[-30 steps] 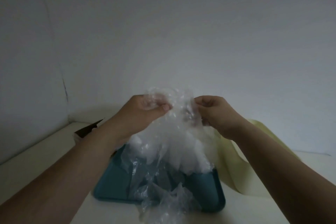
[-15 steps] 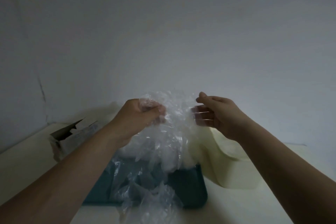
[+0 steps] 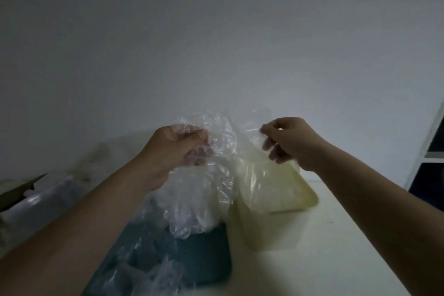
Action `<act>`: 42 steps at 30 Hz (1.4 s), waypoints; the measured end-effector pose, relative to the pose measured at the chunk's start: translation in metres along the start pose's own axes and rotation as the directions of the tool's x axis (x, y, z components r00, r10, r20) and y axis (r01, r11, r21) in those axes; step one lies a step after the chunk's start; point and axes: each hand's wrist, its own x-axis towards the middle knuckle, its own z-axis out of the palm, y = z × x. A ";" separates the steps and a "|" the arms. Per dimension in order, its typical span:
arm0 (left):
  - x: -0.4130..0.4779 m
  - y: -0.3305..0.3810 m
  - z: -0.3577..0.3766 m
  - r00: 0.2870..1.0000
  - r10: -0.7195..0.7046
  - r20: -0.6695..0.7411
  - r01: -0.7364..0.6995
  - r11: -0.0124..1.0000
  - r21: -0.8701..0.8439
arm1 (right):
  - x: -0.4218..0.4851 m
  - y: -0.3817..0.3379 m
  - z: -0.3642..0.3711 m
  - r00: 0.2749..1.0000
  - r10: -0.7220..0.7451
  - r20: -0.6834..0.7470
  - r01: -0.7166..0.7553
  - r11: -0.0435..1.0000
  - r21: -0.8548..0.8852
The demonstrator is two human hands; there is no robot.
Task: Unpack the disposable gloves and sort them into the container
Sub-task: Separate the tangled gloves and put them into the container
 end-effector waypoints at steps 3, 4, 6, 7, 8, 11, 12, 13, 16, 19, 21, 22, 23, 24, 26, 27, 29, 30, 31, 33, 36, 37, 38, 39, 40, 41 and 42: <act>0.005 0.004 0.017 0.998 -0.023 0.061 0.027 0.998 -0.059 | 0.013 0.014 -0.024 0.998 -0.007 -0.068 -0.008 0.975 -0.221; 0.005 0.007 0.019 0.995 -0.024 0.093 0.032 0.996 -0.080 | 0.017 0.018 -0.027 0.997 -0.003 -0.073 -0.017 0.961 -0.277; 0.006 0.013 0.029 0.984 -0.025 0.176 0.047 0.991 -0.123 | 0.026 0.028 -0.029 0.997 -0.003 -0.075 -0.025 0.930 -0.368; 0.006 0.016 0.034 0.977 -0.022 0.214 0.051 0.990 -0.132 | 0.029 0.032 -0.027 0.997 -0.004 -0.079 -0.029 0.910 -0.413; 0.006 0.018 0.039 0.970 -0.020 0.244 0.056 0.988 -0.142 | 0.033 0.038 -0.024 0.996 -0.004 -0.084 -0.035 0.890 -0.456; 0.014 0.019 0.054 0.962 -0.049 0.269 0.093 0.984 -0.154 | 0.042 0.057 -0.011 0.997 0.013 -0.074 -0.047 0.880 -0.472; 0.020 0.017 0.059 0.962 -0.063 0.265 0.105 0.983 -0.148 | 0.044 0.064 -0.006 0.998 0.014 -0.059 -0.040 0.885 -0.463; 0.027 0.014 0.065 0.962 -0.080 0.260 0.117 0.984 -0.132 | 0.047 0.069 -0.003 0.999 0.030 -0.035 -0.044 0.874 -0.484; 0.048 -0.002 0.083 0.965 -0.155 0.214 0.168 0.985 -0.048 | 0.051 0.069 -0.010 1.000 -0.006 -0.024 -0.008 0.820 -0.572; 0.066 -0.020 0.102 0.963 -0.232 0.134 0.230 0.973 0.028 | 0.049 0.058 -0.042 0.962 -0.148 -0.230 0.028 0.891 -0.453; 0.074 -0.028 0.115 0.950 -0.288 0.117 0.280 0.957 0.078 | 0.040 0.049 -0.059 0.917 -0.195 -0.348 0.023 0.898 -0.440; 0.078 -0.032 0.121 0.947 -0.303 0.105 0.292 0.951 0.103 | 0.035 0.045 -0.064 0.906 -0.226 -0.359 0.042 0.890 -0.455; 0.080 -0.036 0.128 0.950 -0.300 0.088 0.285 0.946 0.152 | 0.027 0.038 -0.065 0.915 -0.239 -0.326 0.068 0.886 -0.459; 0.082 -0.039 0.134 0.956 -0.287 0.062 0.269 0.940 0.209 | 0.018 0.031 -0.062 0.939 -0.239 -0.247 0.107 0.886 -0.451; 0.083 -0.044 0.140 0.964 -0.266 0.006 0.254 0.925 0.283 | -0.002 0.020 -0.043 0.988 -0.153 0.005 0.139 0.883 -0.448; 0.082 -0.043 0.141 0.962 -0.273 -0.003 0.263 0.924 0.276 | -0.007 0.018 -0.030 0.989 -0.081 0.121 0.129 0.868 -0.480; 0.082 -0.044 0.137 0.952 -0.305 0.012 0.293 0.924 0.243 | -0.007 0.022 -0.005 0.968 0.016 0.251 0.143 0.785 -0.603; 0.080 -0.042 0.132 0.946 -0.324 0.021 0.311 0.922 0.231 | -0.005 0.024 0.007 0.960 0.021 0.278 0.173 0.735 -0.655; 0.077 -0.039 0.128 0.939 -0.342 0.028 0.328 0.919 0.219 | -0.001 0.025 0.016 0.958 0.028 0.284 0.186 0.694 -0.696; 0.070 -0.036 0.121 0.926 -0.370 0.068 0.352 0.917 0.189 | 0.002 0.021 0.024 0.959 0.048 0.280 0.180 0.659 -0.730; 0.062 -0.032 0.118 0.919 -0.376 0.119 0.365 0.925 0.104 | -0.001 0.007 0.021 0.966 0.047 0.253 0.164 0.647 -0.745; 0.062 -0.032 0.117 0.918 -0.375 0.133 0.365 0.927 0.092 | -0.003 0.006 0.019 0.965 0.045 0.257 0.169 0.642 -0.748; 0.062 -0.032 0.116 0.913 -0.378 0.157 0.365 0.925 0.104 | -0.005 0.005 0.019 0.961 0.040 0.273 0.185 0.642 -0.744; 0.062 -0.032 0.116 0.904 -0.389 0.179 0.370 0.920 0.131 | -0.006 0.007 0.019 0.952 0.038 0.305 0.211 0.641 -0.738; 0.062 -0.032 0.116 0.901 -0.400 0.171 0.374 0.913 0.165 | -0.008 0.009 0.020 0.939 0.049 0.341 0.233 0.639 -0.733; 0.064 -0.033 0.114 0.908 -0.394 0.140 0.365 0.911 0.191 | -0.008 0.013 0.022 0.924 0.072 0.376 0.245 0.645 -0.724; 0.066 -0.035 0.111 0.924 -0.371 0.089 0.346 0.913 0.217 | -0.009 0.017 0.024 0.908 0.102 0.406 0.245 0.656 -0.713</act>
